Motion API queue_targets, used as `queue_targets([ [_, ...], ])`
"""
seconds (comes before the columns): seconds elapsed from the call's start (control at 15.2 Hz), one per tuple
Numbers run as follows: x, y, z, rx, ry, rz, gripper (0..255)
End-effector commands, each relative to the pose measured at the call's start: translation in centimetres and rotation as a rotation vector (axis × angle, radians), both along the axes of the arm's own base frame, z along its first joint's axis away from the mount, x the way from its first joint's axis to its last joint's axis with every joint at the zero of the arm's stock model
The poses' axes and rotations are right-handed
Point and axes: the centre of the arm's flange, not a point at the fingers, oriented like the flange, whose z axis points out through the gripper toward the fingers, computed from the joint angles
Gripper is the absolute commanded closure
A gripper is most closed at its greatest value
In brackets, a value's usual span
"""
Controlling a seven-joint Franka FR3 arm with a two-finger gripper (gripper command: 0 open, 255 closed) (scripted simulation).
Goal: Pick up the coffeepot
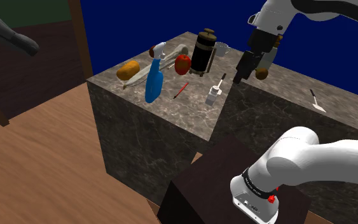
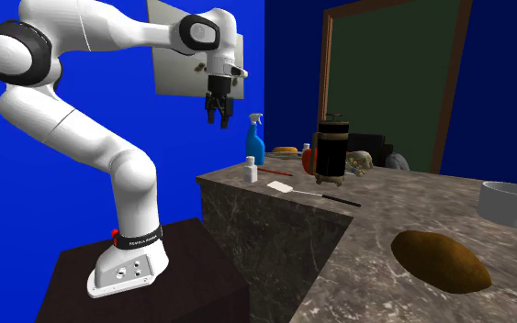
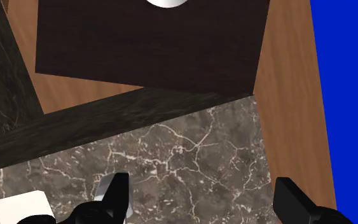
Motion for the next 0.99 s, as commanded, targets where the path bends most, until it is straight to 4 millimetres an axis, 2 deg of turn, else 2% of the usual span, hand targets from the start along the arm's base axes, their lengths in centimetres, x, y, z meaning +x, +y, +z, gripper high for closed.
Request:
queue_targets([
  [0.0,0.0,0.0,0.0,0.0,0.0,0.0,0],
  [0.92,15.0,-9.1,-0.1,-0.087,-0.008,-0.124,0],
])
